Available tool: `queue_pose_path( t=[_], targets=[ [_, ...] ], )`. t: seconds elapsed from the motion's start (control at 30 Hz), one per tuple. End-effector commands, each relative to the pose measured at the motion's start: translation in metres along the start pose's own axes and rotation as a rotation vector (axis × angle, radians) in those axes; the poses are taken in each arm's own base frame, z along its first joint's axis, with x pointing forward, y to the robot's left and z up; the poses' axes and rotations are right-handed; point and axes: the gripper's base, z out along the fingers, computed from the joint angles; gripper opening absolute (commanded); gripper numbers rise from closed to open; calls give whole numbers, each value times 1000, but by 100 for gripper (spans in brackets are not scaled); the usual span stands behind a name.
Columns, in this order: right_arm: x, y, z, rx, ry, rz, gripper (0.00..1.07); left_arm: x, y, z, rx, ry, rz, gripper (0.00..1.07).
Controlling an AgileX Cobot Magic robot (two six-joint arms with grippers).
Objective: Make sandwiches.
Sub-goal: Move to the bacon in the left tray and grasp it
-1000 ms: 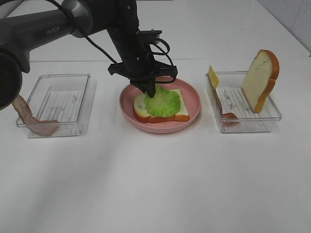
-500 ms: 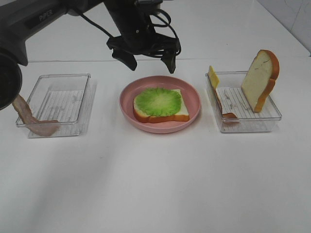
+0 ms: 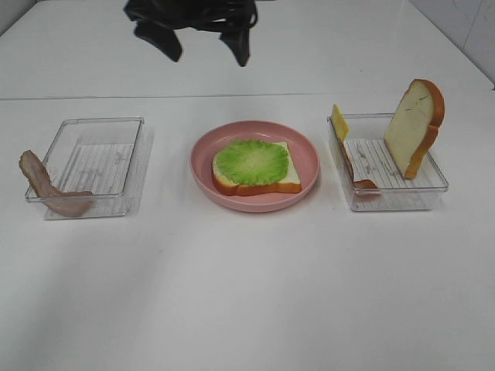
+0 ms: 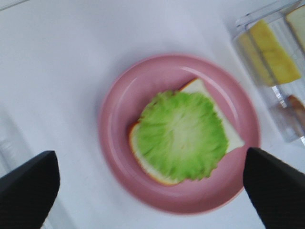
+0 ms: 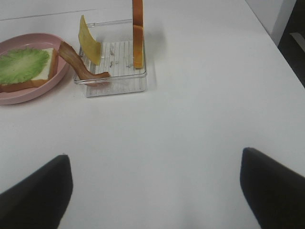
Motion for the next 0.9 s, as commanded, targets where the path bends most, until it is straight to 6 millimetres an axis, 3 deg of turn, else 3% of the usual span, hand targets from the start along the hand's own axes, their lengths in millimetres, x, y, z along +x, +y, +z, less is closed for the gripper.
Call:
queue_pose_path(
  t=[0.03, 0.07, 0.13, 0.23, 0.3, 0.4, 0.9],
  targets=[
    [1, 0, -2, 0, -31, -4, 89, 33, 40, -43, -108, 155, -51, 101],
    [1, 0, -2, 0, -31, -4, 89, 33, 40, -43, -108, 155, -51, 101],
    [1, 0, -2, 0, -31, -4, 89, 57, 71, -58, -148, 214, -122, 101],
    [1, 0, -2, 0, -31, -4, 89, 63, 80, -61, -156, 228, -143, 101],
    [1, 0, -2, 0, -31, -4, 89, 88, 118, -66, -185, 292, -242, 101],
    [1, 0, -2, 0, -31, -4, 89, 99, 135, -61, -192, 334, -269, 101],
    [1, 0, -2, 0, -31, -4, 89, 116, 180, -20, -225, 457, -326, 100]
  ],
)
